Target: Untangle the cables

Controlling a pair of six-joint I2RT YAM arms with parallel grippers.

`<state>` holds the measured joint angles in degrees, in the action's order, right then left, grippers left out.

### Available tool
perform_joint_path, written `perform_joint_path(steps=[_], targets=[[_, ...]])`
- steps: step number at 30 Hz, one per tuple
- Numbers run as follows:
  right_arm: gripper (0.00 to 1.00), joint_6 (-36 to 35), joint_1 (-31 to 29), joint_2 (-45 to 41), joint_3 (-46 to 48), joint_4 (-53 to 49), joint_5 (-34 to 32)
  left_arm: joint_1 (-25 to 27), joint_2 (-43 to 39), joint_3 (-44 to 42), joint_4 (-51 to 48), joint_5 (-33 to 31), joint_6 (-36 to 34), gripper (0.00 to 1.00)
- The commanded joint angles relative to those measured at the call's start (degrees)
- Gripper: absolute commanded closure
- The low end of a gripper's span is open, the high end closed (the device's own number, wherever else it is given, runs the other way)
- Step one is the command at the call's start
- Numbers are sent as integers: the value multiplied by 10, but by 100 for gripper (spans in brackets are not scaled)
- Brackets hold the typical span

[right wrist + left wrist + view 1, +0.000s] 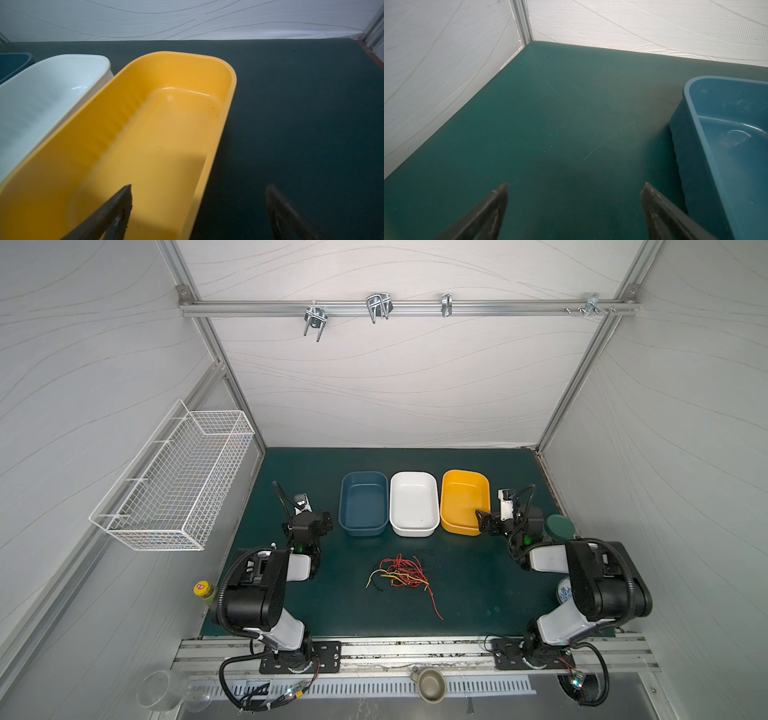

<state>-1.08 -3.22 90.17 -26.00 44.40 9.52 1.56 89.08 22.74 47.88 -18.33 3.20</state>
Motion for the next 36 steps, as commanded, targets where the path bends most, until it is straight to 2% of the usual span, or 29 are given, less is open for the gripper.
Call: perform_joint_path(steps=[1,21,25,27,29,31,33,36], targets=[[1,-8,4,0,-4,-4,7,-1,1,7,21,3,-3,0],[1,-1,9,-2,1,9,7,-1,1,8,20,5,-4,0],[1,11,6,-86,36,3,-33,-2,1,8,20,4,-3,0],[1,-6,-12,-143,41,-29,-43,-2,0,7,21,5,-3,0],[1,-13,-55,-204,49,-56,-106,-2,-16,5,17,41,-18,0],[1,20,-92,-262,41,-103,-174,-2,-48,14,-33,76,-32,0],[1,82,-124,-315,-10,-245,-254,-2,-82,39,-105,70,-24,0],[1,154,-137,-348,-111,-452,-239,-2,-143,104,-285,33,46,0]])
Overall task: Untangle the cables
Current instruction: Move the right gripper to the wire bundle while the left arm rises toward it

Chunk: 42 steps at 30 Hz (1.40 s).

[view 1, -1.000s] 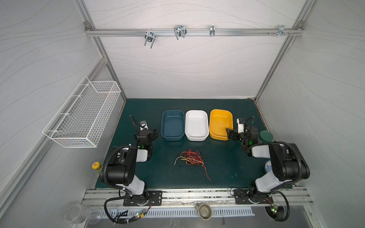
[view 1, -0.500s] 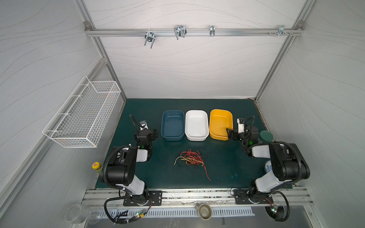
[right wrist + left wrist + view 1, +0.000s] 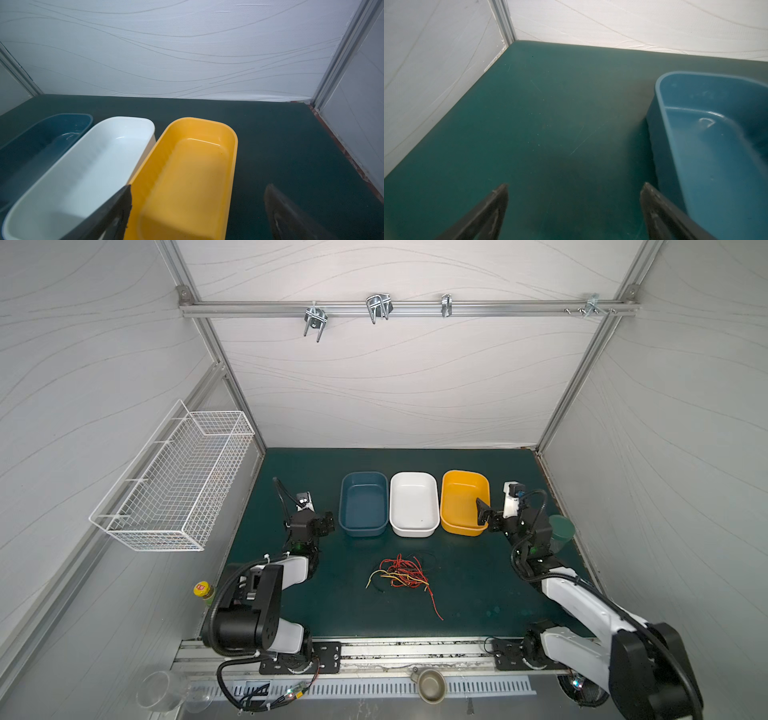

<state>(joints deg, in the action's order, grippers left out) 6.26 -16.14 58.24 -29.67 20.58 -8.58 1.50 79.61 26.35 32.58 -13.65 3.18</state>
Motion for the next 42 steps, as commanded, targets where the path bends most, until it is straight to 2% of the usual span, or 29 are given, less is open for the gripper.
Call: perform_joint_path(steps=[1,4,7,9,10,13,16,18,22,25,29,32,36,42], targets=[[1,97,-9,-36,-96,-257,-39,-2,-62,88,-178,-21,70,0],[1,179,-4,-69,-126,-303,31,-3,-100,140,-294,24,116,0],[1,311,4,-119,-116,-346,31,-15,-146,169,-398,7,240,0],[1,293,35,-137,-98,-284,153,-20,-173,181,-433,35,241,0],[1,304,37,-137,-98,-284,158,-20,-183,180,-434,52,249,0],[1,296,27,-132,-100,-267,201,-21,-228,191,-506,70,372,0],[1,290,-16,-115,-125,-316,229,-19,-265,183,-488,192,347,0],[1,264,-71,-102,-142,-361,206,-19,-286,185,-498,258,350,0],[1,200,-247,-93,-157,-440,56,-18,-316,197,-583,298,328,0],[5,194,-349,-84,-148,-463,-6,-7,-338,200,-662,281,298,0],[15,189,-453,-34,-152,-480,-26,42,-338,217,-755,208,255,0],[29,188,-530,31,-177,-506,-65,77,-326,230,-799,175,245,0],[38,173,-595,119,-203,-499,-112,93,-318,231,-800,179,245,0],[42,146,-609,246,-264,-488,-132,94,-322,227,-796,179,251,0]])
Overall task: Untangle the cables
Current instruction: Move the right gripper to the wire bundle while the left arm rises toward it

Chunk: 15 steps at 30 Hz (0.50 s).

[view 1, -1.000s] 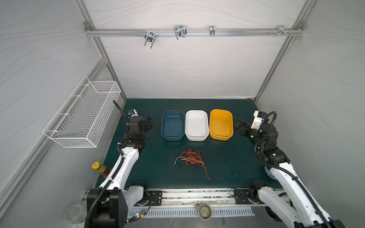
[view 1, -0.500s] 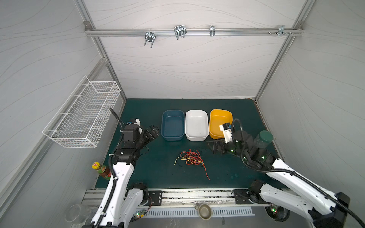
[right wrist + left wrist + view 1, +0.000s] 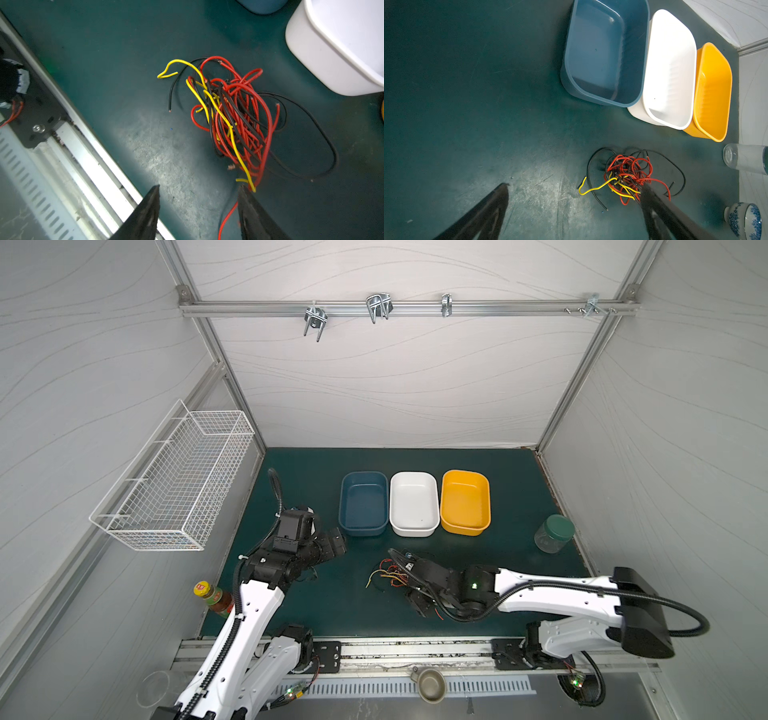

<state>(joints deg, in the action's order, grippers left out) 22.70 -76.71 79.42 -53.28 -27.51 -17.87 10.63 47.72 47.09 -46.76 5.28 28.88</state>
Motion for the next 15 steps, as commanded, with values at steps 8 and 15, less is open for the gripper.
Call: perform_joint_path(steps=[8,15], targets=[[43,-32,42,123,-63,34,-14,2,-5,18,-2,-3,-5,0],[48,-35,111,158,-63,84,65,2,4,18,1,16,-6,0]])
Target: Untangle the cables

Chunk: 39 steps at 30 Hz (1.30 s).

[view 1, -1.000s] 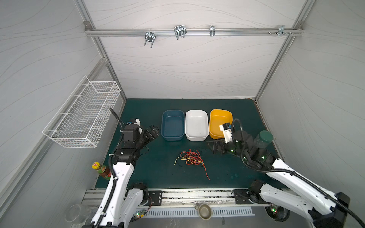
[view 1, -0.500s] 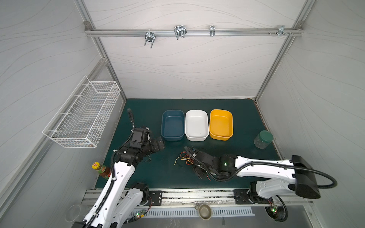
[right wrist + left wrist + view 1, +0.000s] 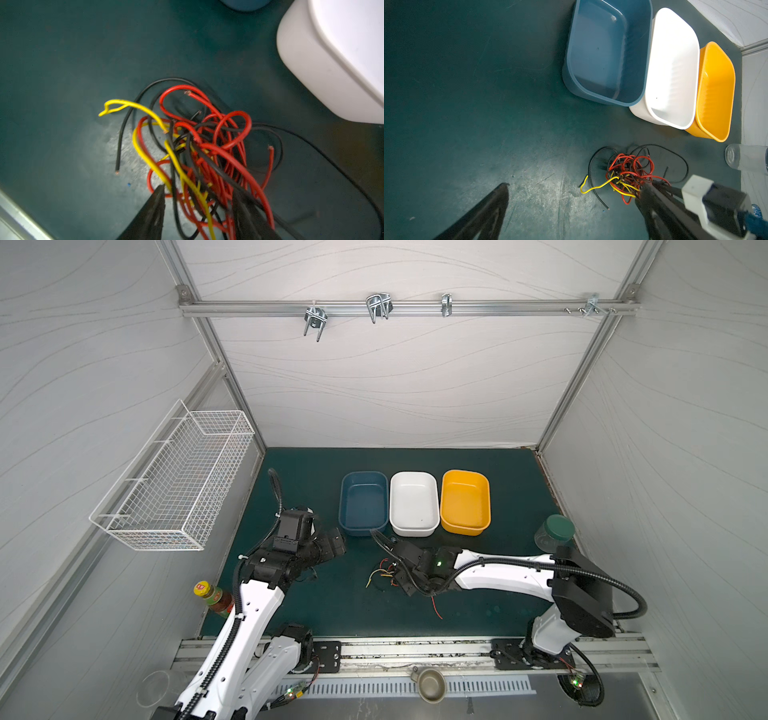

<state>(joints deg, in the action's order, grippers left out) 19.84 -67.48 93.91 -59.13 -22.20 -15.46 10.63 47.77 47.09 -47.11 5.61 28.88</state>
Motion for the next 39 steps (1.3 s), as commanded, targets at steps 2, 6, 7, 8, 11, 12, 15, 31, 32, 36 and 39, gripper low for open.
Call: perform_joint_path(steps=[2,6,7,8,11,12,15,31,32,36,39], targets=[[57,-5,33,26,-5,36,60,2,5,19,3,14,-7,0],[74,-4,42,31,4,51,90,2,5,17,7,21,-8,0],[75,-4,41,29,7,56,96,2,6,16,8,24,-8,0],[78,-4,41,25,12,65,108,2,8,16,9,27,-8,0],[88,-5,41,17,20,72,119,2,17,15,10,37,-9,0],[91,-5,42,11,21,69,122,3,20,16,9,39,-10,0],[99,-5,41,-19,31,69,121,7,28,16,11,44,-10,0],[100,9,76,-161,121,151,234,81,-23,-38,91,156,70,3],[100,9,77,-167,126,157,242,83,-32,-52,108,171,82,3],[100,9,82,-192,145,179,267,93,-58,-97,167,205,122,3],[100,12,87,-204,155,191,287,102,-66,-121,207,223,146,5]])
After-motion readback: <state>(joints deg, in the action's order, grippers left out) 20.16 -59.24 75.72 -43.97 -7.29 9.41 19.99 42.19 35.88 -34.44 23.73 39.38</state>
